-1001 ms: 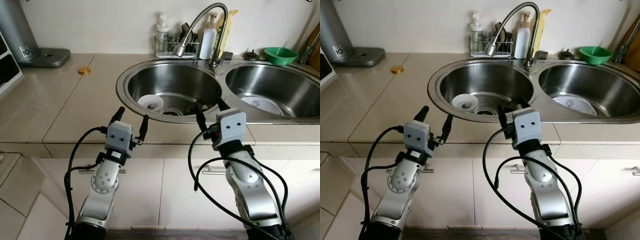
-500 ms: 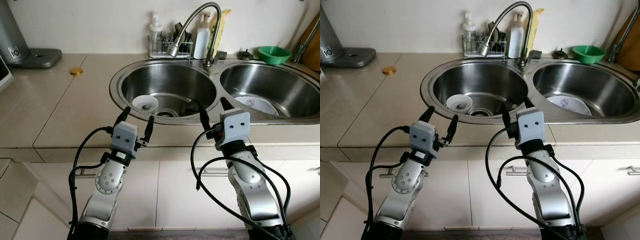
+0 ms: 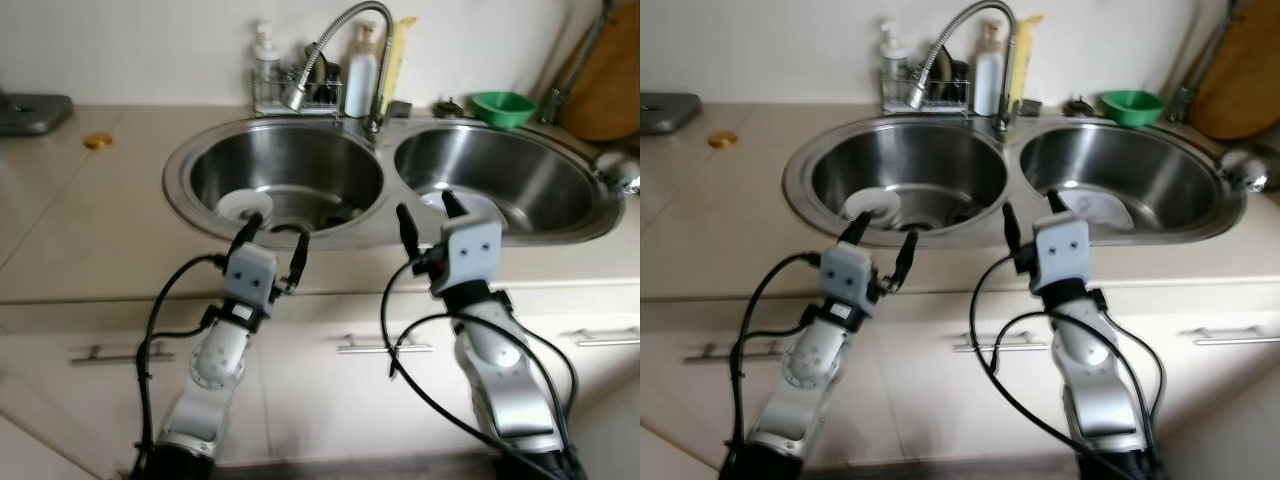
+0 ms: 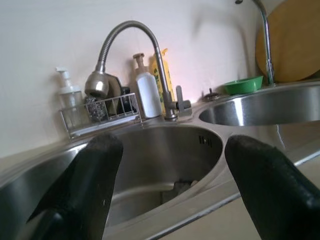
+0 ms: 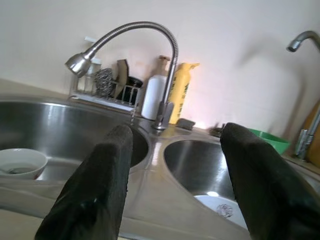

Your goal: Kitchen organization

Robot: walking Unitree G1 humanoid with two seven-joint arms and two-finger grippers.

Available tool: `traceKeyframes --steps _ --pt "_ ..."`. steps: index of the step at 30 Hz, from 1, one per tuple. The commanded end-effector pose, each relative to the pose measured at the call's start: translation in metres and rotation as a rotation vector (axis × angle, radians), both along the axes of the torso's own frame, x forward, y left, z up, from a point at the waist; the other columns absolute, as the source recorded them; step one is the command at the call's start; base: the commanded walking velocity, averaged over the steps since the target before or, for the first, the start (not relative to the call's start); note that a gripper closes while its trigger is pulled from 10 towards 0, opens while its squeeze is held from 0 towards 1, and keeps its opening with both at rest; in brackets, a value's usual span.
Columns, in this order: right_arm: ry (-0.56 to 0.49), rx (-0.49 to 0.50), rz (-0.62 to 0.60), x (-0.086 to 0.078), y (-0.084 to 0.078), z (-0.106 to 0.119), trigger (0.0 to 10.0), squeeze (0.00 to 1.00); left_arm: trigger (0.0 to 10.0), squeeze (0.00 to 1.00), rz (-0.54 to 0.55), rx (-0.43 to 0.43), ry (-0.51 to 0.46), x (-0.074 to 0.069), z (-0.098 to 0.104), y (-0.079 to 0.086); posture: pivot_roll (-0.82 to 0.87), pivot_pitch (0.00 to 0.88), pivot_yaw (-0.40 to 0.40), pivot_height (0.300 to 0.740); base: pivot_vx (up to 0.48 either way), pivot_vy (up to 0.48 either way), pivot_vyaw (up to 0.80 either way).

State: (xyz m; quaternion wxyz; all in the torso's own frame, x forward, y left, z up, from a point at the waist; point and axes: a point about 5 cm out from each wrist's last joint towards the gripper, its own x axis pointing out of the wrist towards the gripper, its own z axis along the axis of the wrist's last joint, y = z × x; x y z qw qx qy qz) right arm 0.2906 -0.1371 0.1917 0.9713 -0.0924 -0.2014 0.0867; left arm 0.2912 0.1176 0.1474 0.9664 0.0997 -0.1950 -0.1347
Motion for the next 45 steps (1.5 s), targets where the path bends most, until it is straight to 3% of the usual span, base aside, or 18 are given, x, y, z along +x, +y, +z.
traceKeyframes --steps 1,15,22,33,40,42,45 --pt "-0.001 0.002 -0.003 -0.0004 -0.0018 -0.0006 10.0 0.0 10.0 0.0 -0.015 -0.014 0.002 -0.0008 -0.0003 -0.0026 0.03 0.0 0.004 0.74 0.0 0.0 0.0" --pt "0.001 -0.003 -0.004 0.0 -0.0029 -0.0033 10.0 0.0 10.0 0.0 -0.035 -0.026 0.014 -0.0017 -0.0019 -0.0045 0.03 0.0 0.005 0.74 0.0 0.362 -0.34" --pt "0.005 -0.008 -0.006 0.0 -0.0027 -0.0052 10.0 0.0 10.0 0.0 -0.042 -0.005 0.003 -0.0026 -0.0019 -0.0054 0.03 0.0 0.006 0.74 0.0 0.0 -0.34" --pt "0.005 -0.002 -0.017 0.0009 -0.0053 -0.0047 10.0 0.0 10.0 0.0 -0.04 0.002 0.014 -0.0018 -0.0033 -0.0063 0.03 0.0 0.005 0.74 0.0 -0.438 -0.22" --pt "0.007 0.002 -0.018 0.0024 -0.0051 -0.0051 10.0 0.0 10.0 0.0 -0.038 -0.006 0.011 -0.0024 -0.0031 -0.0056 0.03 0.0 0.003 0.74 0.0 -0.48 -0.8" --pt "0.007 0.002 -0.018 0.0028 -0.0051 -0.0051 10.0 0.0 10.0 0.0 -0.042 -0.063 0.005 -0.0031 -0.001 -0.0043 0.03 0.0 0.002 0.74 0.0 0.0 -0.8" --pt "0.009 0.001 -0.019 0.0029 -0.0051 -0.0056 10.0 0.0 10.0 0.0 -0.046 -0.042 0.018 -0.0024 -0.0023 -0.005 0.03 0.0 0.002 0.74 0.0 0.0 -0.8"
